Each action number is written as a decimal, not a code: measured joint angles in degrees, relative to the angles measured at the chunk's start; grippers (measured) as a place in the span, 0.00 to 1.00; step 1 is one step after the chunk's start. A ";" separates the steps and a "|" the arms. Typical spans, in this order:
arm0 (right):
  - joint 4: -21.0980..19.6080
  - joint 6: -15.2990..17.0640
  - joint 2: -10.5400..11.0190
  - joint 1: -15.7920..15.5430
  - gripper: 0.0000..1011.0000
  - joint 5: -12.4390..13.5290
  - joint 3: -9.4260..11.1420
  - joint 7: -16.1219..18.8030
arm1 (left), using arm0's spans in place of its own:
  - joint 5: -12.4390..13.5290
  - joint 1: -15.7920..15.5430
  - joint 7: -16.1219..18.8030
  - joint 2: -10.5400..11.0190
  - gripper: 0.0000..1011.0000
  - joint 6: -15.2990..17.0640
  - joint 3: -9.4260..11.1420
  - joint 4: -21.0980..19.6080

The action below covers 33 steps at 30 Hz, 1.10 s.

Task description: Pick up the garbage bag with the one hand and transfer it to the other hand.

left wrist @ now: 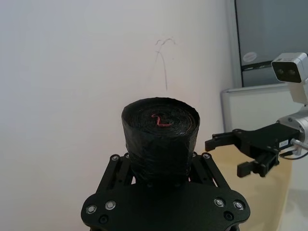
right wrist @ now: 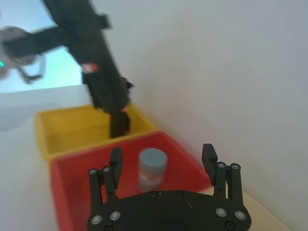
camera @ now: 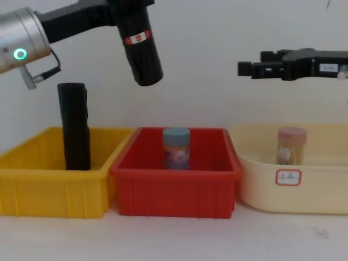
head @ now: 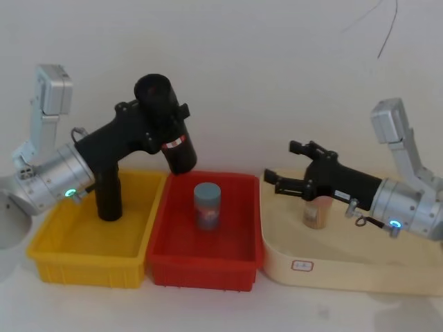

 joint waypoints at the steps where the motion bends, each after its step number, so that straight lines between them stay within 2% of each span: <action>1: 0.00 -0.19 -0.08 0.09 0.99 0.18 -0.18 0.67 | -0.23 -0.15 -0.32 -0.22 0.43 -0.13 0.07 0.48; 15: 1.63 -2.46 -2.52 2.62 0.99 2.31 -4.02 9.64 | -4.05 -4.76 -8.16 -5.22 0.43 -2.87 1.91 12.27; 26: 2.75 -3.28 -3.81 3.90 0.99 3.07 -5.51 11.97 | -5.42 -8.25 -13.01 -7.95 0.43 -4.04 3.47 19.40; 33: 4.28 -3.68 -4.35 4.72 0.99 4.26 -5.68 13.31 | -5.64 -9.29 -14.30 -8.49 0.43 -4.39 4.06 21.36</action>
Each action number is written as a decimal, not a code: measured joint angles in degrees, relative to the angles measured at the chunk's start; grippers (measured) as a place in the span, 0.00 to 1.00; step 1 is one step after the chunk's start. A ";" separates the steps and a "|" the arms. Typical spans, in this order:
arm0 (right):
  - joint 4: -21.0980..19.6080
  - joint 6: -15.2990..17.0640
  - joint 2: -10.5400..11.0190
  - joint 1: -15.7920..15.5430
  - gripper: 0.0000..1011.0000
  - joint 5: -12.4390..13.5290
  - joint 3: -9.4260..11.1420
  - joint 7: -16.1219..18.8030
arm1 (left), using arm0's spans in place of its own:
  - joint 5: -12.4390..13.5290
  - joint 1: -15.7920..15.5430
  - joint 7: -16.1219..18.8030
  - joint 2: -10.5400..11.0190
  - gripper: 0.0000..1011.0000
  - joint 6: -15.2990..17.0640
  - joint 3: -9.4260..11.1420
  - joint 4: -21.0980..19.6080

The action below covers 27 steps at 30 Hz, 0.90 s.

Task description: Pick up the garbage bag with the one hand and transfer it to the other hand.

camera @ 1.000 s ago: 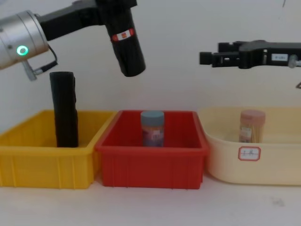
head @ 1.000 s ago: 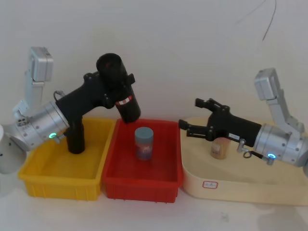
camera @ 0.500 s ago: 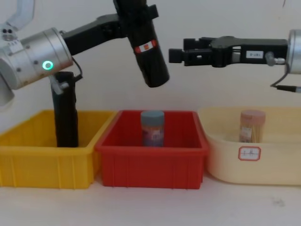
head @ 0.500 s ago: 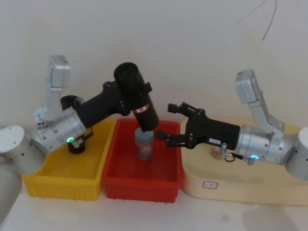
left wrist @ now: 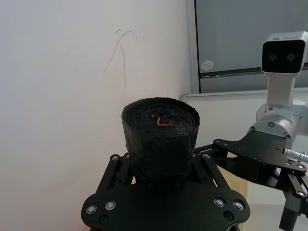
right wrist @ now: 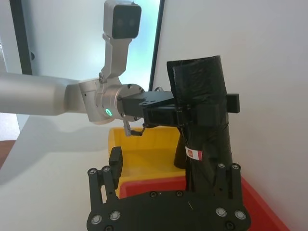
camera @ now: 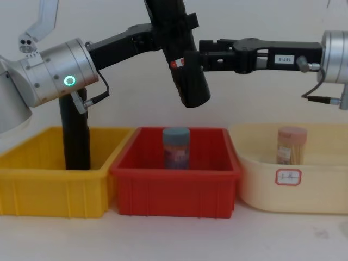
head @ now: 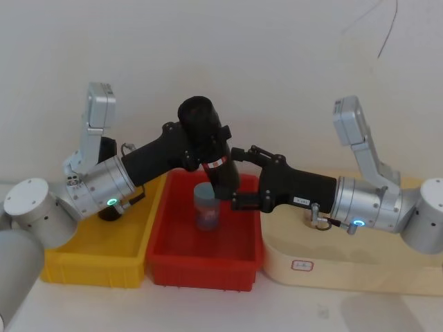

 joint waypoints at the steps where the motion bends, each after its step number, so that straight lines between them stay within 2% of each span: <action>1: 0.19 -0.07 -0.02 0.09 0.99 0.18 0.01 0.18 | 0.00 -0.06 -0.05 -0.01 0.43 -0.05 0.05 0.12; 9: 2.71 -0.61 -0.25 1.08 0.99 1.75 0.39 1.63 | 0.16 -0.41 -0.11 0.02 0.43 -0.62 0.47 0.97; 16: 4.26 -0.84 -0.52 1.86 0.99 2.07 -0.03 1.98 | 0.34 -0.72 -0.27 -0.13 0.43 -1.22 0.59 1.76; 21: 4.58 -0.64 -0.65 2.21 0.99 1.17 -0.91 0.78 | 0.47 -1.03 -0.54 -0.48 0.43 -1.69 0.60 2.35; 25: 4.53 -0.09 -0.70 2.41 0.99 -0.38 -1.80 -1.45 | 0.63 -1.28 -0.68 -0.76 0.43 -2.04 0.54 2.83; 27: 4.16 0.43 -0.70 2.48 0.99 -1.82 -2.59 -3.66 | 0.68 -1.35 -0.71 -0.84 0.43 -2.11 0.50 2.95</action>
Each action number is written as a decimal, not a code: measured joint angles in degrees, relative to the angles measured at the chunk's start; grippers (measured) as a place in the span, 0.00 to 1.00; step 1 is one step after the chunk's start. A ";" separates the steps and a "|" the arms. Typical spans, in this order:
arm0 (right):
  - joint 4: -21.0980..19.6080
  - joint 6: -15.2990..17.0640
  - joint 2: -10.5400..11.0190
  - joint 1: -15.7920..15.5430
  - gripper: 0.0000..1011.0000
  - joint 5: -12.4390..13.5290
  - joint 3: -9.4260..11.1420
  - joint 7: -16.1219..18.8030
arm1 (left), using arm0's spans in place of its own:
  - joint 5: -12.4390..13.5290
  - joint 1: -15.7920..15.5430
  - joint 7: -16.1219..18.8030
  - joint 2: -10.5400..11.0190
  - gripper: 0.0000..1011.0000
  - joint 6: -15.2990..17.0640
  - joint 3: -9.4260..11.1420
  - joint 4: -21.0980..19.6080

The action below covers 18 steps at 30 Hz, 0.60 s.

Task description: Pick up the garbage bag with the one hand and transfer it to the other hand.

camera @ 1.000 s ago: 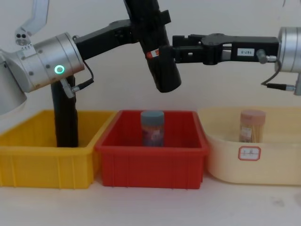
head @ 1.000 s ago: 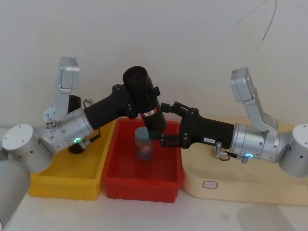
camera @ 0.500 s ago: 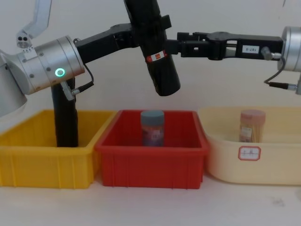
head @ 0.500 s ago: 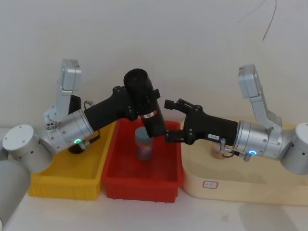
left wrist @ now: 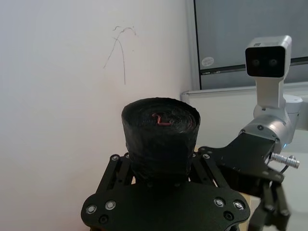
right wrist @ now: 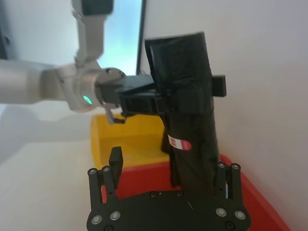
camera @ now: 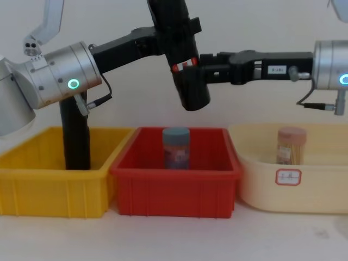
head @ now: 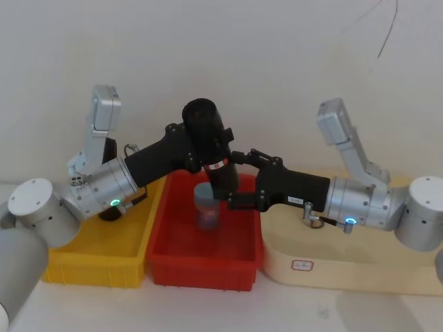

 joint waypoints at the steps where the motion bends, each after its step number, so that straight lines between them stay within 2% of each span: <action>1: 0.00 0.00 0.00 0.00 0.99 0.00 0.00 0.00 | 0.02 -0.03 -0.01 -0.04 0.43 -0.03 -0.02 0.06; 9: -1.07 1.19 -0.10 0.02 0.99 -3.79 -1.38 -7.13 | 0.23 -0.09 -0.06 -0.17 0.43 -0.19 -0.11 0.22; 18: -1.31 1.54 -0.15 -0.03 0.99 -5.58 -1.18 -11.54 | 0.29 0.30 0.16 -0.06 0.43 -0.03 -0.03 -0.20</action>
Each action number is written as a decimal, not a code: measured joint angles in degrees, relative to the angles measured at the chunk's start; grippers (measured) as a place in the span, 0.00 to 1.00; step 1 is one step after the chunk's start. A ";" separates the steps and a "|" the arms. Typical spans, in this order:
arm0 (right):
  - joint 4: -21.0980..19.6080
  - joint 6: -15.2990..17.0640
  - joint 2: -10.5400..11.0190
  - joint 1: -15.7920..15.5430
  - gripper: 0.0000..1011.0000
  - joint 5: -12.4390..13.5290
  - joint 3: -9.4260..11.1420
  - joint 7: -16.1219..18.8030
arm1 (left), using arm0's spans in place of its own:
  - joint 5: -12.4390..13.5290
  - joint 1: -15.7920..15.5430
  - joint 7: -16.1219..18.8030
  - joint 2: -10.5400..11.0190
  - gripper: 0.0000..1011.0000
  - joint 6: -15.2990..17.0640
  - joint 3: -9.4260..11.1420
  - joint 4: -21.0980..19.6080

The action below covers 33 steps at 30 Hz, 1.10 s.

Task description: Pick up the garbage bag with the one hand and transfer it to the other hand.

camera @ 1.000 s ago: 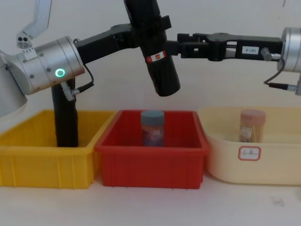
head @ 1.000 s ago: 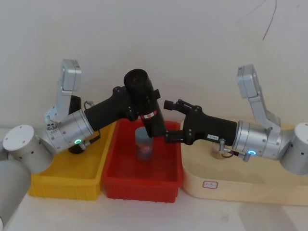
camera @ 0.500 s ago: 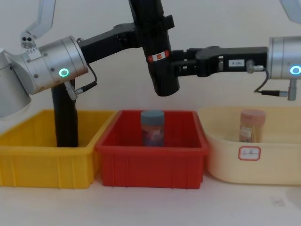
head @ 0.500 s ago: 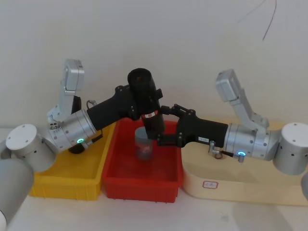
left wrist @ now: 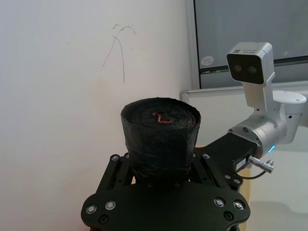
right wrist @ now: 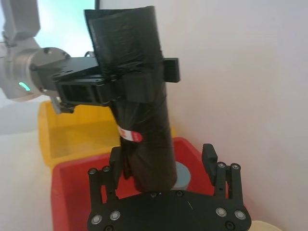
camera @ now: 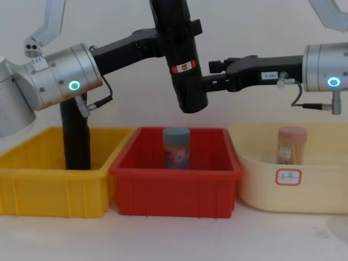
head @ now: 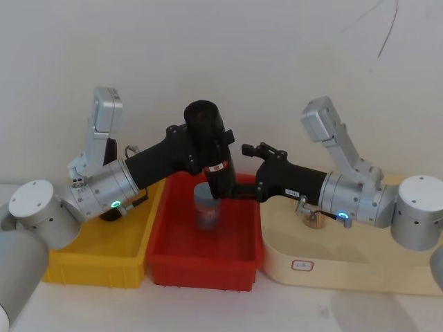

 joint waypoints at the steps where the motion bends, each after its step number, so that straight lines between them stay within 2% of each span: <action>1: -0.01 0.08 -0.02 0.01 0.99 -0.26 0.06 -0.57 | 0.00 0.03 0.05 0.00 0.43 0.04 0.03 -0.02; 13: 0.11 0.24 -0.32 0.46 0.99 -1.00 0.00 -1.41 | 0.17 0.30 0.83 0.05 0.43 0.15 0.12 -0.32; 33: 2.01 -1.94 -1.16 1.94 0.99 0.30 -1.37 3.03 | 0.59 1.07 2.51 0.41 0.43 0.74 0.01 -1.57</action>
